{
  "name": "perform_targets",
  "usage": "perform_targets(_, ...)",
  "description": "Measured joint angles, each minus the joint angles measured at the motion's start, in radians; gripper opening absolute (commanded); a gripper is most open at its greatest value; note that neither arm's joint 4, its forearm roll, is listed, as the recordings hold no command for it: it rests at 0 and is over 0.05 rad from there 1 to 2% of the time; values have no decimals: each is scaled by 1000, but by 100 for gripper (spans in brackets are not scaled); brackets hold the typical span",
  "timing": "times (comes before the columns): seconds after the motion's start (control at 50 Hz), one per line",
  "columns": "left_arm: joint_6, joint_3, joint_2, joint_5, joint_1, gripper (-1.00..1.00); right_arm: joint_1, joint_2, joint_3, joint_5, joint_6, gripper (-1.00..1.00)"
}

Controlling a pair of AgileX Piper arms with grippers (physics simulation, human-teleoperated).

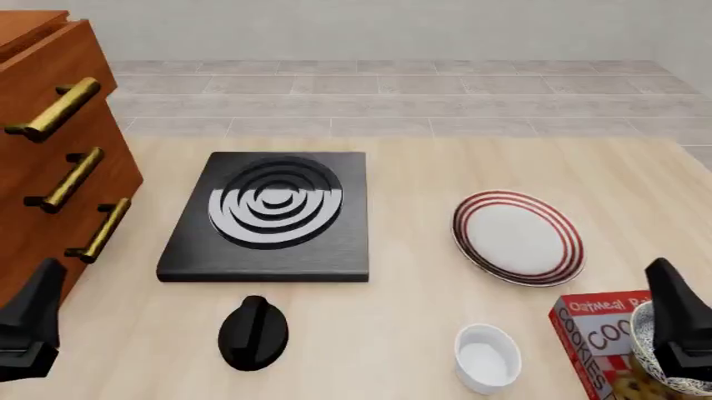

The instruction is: Pick the akita bowl on the cookies box and place it on the plate.

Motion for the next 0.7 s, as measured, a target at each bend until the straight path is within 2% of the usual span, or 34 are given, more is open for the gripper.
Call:
perform_targets(0.52,0,-3,5,-1,0,100,0,50,0,-34,2,100)
perform_targets(0.7,0,-3,5,-1,0,100,-3,48,-77,31,25,100)
